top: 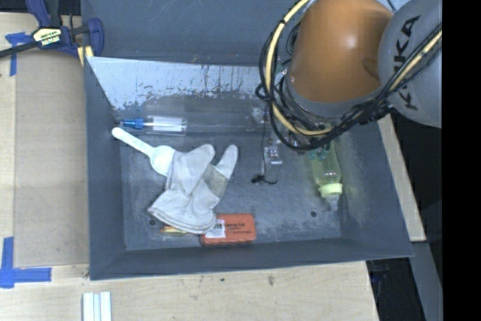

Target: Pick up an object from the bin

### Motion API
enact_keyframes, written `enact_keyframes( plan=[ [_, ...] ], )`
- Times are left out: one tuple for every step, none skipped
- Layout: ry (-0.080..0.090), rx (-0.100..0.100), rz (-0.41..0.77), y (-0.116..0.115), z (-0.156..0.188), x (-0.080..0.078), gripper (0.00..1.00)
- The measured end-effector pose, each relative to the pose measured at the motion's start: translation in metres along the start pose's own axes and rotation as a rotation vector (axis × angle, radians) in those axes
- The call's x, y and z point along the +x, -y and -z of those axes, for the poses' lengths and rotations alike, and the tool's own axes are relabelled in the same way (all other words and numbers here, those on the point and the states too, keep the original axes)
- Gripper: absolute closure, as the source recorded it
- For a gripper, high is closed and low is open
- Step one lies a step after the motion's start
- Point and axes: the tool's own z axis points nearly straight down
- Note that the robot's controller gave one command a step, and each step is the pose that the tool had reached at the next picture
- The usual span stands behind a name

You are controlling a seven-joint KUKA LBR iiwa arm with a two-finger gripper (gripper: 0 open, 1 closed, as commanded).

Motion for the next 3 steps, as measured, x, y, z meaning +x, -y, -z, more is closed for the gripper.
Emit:
enact_keyframes(
  plan=[
    [0.009, -0.001, -0.002, 0.0, 0.005, -0.001, 0.0],
    [0.011, 0.0, 0.143, -0.01, -0.037, -0.019, 0.0],
    [0.011, 0.001, 0.406, -0.036, -0.068, -0.069, 0.0]
  ],
)
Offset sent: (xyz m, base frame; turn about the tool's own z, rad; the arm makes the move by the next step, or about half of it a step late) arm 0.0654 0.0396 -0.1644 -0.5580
